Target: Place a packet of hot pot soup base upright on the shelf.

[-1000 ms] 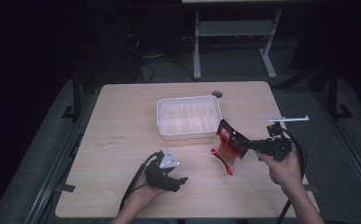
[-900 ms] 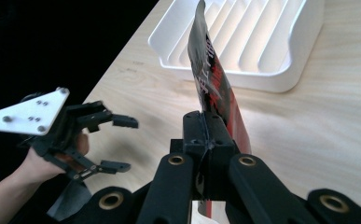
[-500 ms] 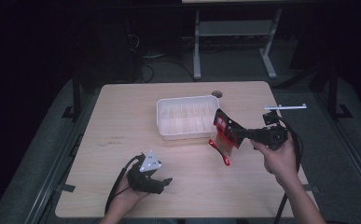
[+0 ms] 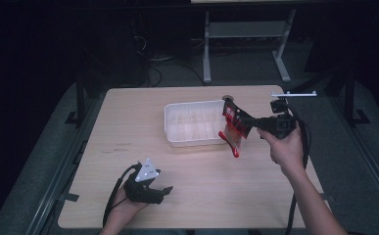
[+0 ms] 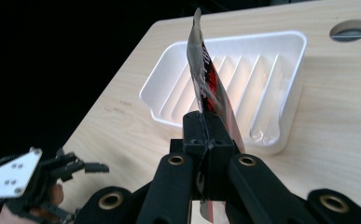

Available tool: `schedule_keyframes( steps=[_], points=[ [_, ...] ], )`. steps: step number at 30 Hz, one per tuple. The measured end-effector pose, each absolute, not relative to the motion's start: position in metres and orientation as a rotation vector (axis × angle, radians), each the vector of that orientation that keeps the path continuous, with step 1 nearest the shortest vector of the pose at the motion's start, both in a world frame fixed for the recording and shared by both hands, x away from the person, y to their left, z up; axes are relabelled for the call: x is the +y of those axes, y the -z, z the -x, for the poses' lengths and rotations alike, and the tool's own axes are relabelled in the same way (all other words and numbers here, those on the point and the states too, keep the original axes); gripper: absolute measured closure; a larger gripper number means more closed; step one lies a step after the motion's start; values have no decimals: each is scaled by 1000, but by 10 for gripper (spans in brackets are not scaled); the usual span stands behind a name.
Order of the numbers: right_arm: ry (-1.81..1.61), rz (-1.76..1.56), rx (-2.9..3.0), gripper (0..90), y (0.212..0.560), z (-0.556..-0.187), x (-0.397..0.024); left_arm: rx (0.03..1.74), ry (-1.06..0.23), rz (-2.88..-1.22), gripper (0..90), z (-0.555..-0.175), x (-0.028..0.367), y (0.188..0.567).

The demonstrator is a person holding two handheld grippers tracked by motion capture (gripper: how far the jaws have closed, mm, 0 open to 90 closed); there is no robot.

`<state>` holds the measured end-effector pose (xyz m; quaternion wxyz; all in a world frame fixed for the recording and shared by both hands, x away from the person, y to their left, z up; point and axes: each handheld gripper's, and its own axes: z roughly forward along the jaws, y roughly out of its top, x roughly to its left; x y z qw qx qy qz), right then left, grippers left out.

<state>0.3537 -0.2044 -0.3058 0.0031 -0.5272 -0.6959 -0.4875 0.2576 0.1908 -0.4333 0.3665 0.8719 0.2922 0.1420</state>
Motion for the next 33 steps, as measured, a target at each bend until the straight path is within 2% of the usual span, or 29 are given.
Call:
schedule_keyframes(
  steps=[33],
  points=[
    [1467, 1933, -2231, 892, 288, -423, -174, 770, -373, -2193, 281, -255, 206, 431]
  ],
)
